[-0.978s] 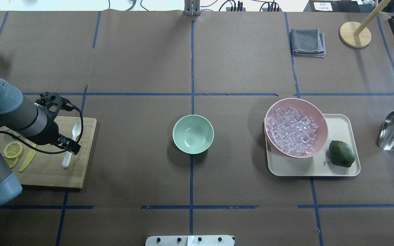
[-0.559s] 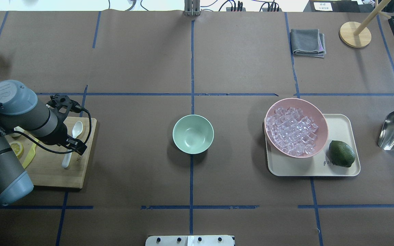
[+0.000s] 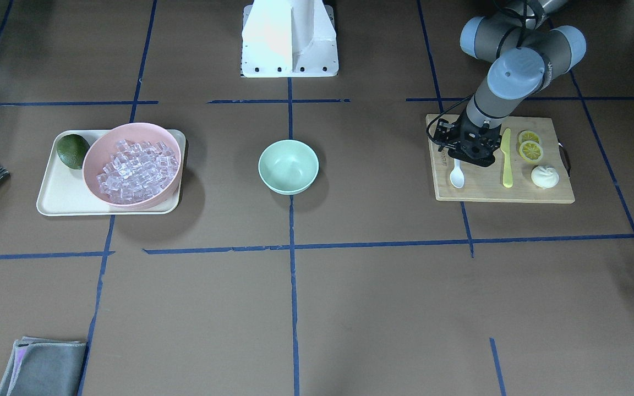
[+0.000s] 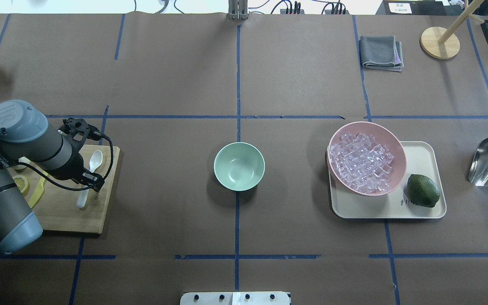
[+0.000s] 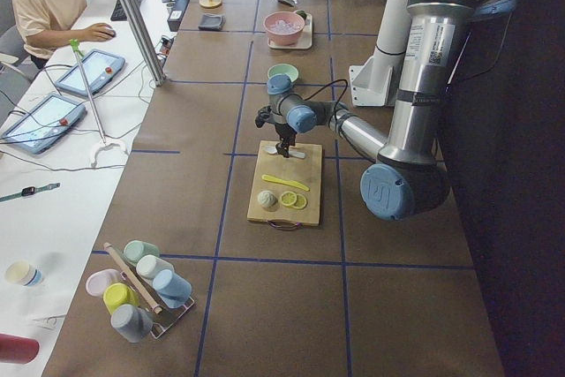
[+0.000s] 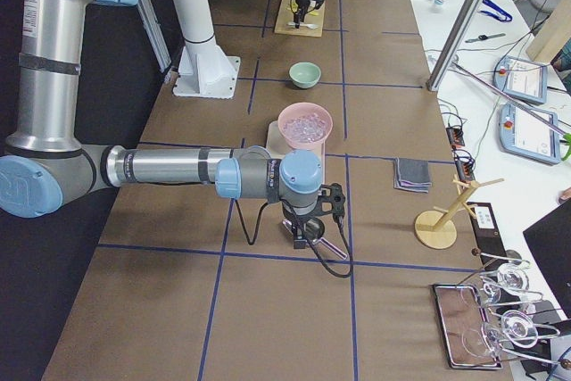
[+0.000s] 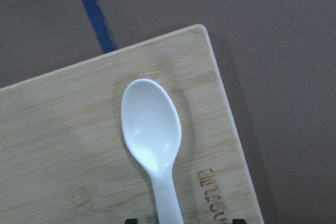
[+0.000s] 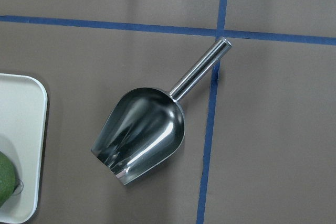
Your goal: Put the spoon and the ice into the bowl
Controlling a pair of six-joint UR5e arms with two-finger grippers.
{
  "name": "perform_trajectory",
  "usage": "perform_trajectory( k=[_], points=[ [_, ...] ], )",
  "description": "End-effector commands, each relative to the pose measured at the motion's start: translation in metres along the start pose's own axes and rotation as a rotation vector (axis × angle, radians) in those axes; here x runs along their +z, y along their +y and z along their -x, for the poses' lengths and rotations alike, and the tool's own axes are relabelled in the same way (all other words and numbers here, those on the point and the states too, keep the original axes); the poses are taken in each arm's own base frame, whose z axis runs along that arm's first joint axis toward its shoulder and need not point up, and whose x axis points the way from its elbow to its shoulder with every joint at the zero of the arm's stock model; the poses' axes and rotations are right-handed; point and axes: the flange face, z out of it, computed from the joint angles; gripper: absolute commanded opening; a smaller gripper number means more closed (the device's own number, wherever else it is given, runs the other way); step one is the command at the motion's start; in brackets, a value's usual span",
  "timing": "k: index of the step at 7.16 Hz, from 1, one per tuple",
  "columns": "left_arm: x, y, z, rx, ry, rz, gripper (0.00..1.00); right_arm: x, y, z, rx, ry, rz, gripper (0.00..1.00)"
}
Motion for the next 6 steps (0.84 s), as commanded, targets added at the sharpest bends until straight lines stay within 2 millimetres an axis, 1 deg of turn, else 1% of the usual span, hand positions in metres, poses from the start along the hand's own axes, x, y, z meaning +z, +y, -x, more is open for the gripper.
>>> perform_trajectory(
  k=[1, 2, 3, 4, 5, 6],
  points=[
    [0.0016, -0.0001, 0.001, -0.001, -0.002, 0.002, 0.63, 0.0006, 0.0001, -0.0007, 0.003, 0.0, 0.001, 1.0],
    [0.0016, -0.0001, 0.0011, -0.003, -0.002, 0.002, 0.54, 0.0006, 0.0001, -0.0007, 0.003, 0.0, 0.001, 1.0],
    [0.0019, -0.0004, 0.0023, -0.006, -0.004, 0.003, 0.51, 0.0006, 0.0001, -0.0007, 0.001, 0.0, 0.001, 1.0],
    [0.0023, 0.0001, 0.003, -0.006, -0.004, 0.004, 0.51, 0.0006, 0.0001, -0.0007, 0.003, 0.0, 0.001, 1.0],
    [0.0031, 0.0011, 0.0045, -0.008, -0.007, 0.006, 0.48, 0.0006, 0.0001, -0.0007, 0.003, 0.0, 0.001, 1.0],
    [0.0026, 0.0008, 0.005, -0.011, -0.006, 0.006, 0.31, 0.0006, 0.0001, -0.0007, 0.003, 0.0, 0.001, 1.0]
  ],
)
